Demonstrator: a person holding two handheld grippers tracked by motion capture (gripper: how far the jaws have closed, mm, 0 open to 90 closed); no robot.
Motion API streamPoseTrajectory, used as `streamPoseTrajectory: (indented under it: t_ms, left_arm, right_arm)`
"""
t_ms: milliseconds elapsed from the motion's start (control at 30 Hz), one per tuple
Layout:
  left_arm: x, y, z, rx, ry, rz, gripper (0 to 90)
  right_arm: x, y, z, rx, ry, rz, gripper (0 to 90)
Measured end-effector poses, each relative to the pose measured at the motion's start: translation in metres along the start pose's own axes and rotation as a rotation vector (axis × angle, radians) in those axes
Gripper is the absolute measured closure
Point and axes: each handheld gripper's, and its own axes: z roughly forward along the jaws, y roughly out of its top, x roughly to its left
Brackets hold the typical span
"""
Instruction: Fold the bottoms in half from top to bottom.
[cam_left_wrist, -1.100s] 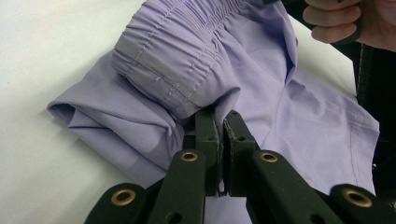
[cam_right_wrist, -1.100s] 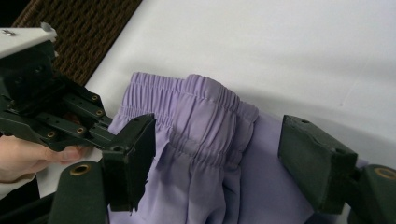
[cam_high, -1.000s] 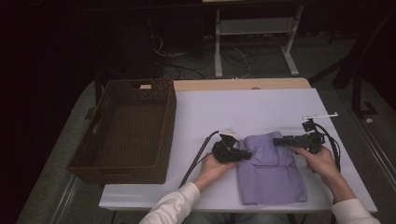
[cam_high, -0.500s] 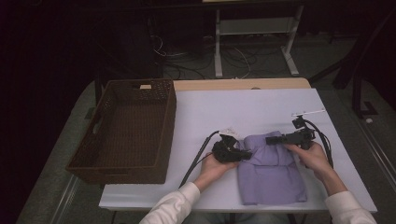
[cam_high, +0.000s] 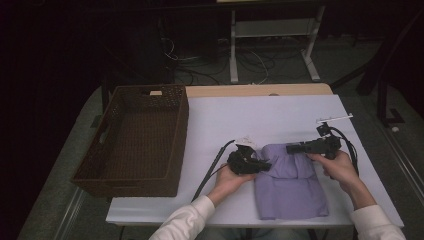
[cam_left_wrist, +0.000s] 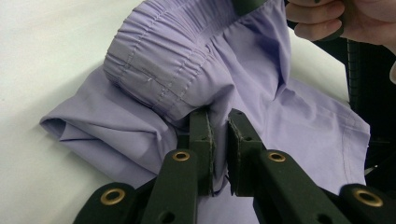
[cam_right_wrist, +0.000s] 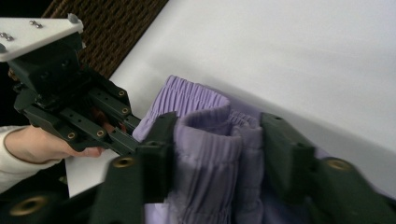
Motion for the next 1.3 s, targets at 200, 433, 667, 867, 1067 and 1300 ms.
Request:
streamPoseTrajectory:
  t_ms: [200,433,667,867,1067,1300]
  left_arm:
    - [-0.001,-0.001,0.001,0.001,-0.005,0.005,81.0]
    - [-0.001,-0.001,0.000,-0.009,-0.009,0.007,78.6]
    - [-0.002,0.004,-0.009,-0.052,-0.004,-0.001,69.4]
    - [-0.001,0.008,-0.021,-0.099,0.004,-0.027,61.2]
    - [0.001,0.012,-0.033,-0.148,0.026,-0.046,51.6]
    - [0.002,0.016,-0.043,-0.180,0.034,-0.052,48.4]
  right_arm:
    - [0.000,-0.001,-0.001,0.005,-0.039,-0.015,73.0]
    - [-0.002,-0.001,-0.007,-0.010,-0.038,-0.032,78.2]
    - [-0.004,0.000,-0.017,-0.059,-0.027,-0.068,78.4]
    - [-0.003,-0.003,-0.019,-0.066,-0.016,-0.094,78.3]
    - [0.008,-0.014,-0.024,-0.091,0.006,-0.131,77.9]
    - [0.020,-0.032,-0.033,-0.106,0.035,-0.164,76.8]
